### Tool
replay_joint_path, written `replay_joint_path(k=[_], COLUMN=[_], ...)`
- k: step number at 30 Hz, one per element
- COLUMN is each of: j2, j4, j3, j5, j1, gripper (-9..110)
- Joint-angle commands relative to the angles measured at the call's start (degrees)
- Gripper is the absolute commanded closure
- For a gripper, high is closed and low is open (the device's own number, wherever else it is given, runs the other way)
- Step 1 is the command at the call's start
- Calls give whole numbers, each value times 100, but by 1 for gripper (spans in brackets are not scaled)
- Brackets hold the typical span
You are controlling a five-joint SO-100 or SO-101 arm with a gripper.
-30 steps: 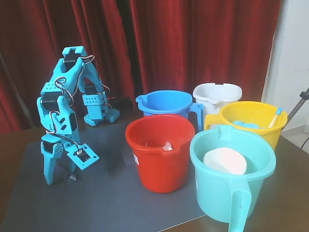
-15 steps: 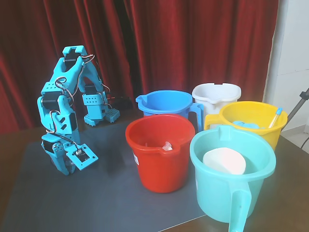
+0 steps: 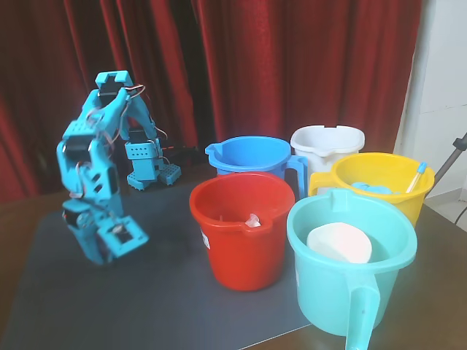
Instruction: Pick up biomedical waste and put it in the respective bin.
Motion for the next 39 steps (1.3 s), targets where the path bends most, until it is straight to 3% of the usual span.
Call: replay_joint_path(k=[1, 7, 13, 19, 32, 39], j2=[97, 62, 79, 79, -580, -1635], j4=[1081, 3252, 4175, 5098, 4623, 4649], j3=[-1063, -3234, -4069, -5124, -5537, -7058], j5=[0, -97, -369, -229, 2522, 3146], j1=[-237, -255, -281, -1151, -3691, -4069], gripper=[102, 102, 102, 102, 102, 102])
